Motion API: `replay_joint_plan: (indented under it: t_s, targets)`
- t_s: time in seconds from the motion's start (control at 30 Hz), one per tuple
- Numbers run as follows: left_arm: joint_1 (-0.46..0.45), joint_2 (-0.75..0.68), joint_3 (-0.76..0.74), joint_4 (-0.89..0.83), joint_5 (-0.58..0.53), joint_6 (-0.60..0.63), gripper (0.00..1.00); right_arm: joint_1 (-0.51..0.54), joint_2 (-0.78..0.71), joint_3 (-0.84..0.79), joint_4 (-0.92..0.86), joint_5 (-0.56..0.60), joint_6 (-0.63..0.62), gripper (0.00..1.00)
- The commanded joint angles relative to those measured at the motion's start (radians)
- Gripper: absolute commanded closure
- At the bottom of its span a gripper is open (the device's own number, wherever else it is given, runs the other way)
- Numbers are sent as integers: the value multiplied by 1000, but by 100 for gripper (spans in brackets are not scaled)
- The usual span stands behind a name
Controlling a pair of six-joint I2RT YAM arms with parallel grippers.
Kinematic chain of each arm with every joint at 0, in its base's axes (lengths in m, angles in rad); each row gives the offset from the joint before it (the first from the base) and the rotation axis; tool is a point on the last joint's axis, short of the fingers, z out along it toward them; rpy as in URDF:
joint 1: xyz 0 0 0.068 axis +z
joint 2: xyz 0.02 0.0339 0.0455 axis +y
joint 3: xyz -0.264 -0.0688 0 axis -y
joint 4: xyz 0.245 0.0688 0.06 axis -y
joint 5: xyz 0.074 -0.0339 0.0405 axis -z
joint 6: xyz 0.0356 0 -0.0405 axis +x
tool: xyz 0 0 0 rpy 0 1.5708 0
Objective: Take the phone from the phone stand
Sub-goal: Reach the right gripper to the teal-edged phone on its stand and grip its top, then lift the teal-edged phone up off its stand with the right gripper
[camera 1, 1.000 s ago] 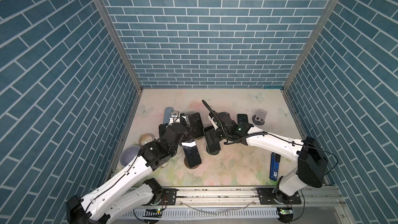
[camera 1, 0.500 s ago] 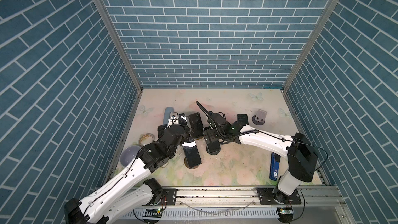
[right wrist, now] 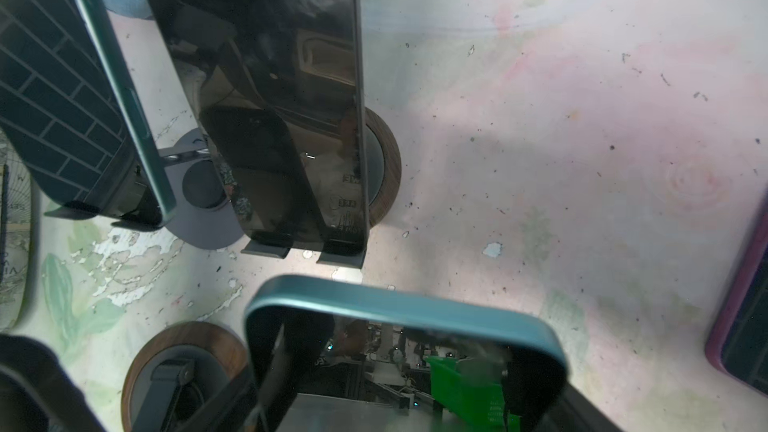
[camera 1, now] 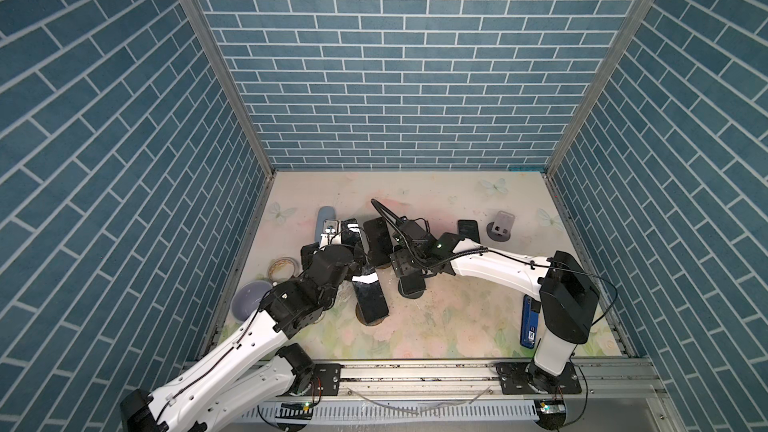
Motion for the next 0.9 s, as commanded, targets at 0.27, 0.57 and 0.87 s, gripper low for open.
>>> replay_joint_plan:
  t_s: [0.27,0.57,0.87]
  targets:
    - [2,-3,-22,-11,-12,-8,0,10,23,59,-57,47,33,39]
    - [2,20,-10,-16,-7,-8,0,8,-17,72,-46,57,8,45]
    - [2,52,9,-13,-1,-3,0,-47,-110,42,18,9,11,47]
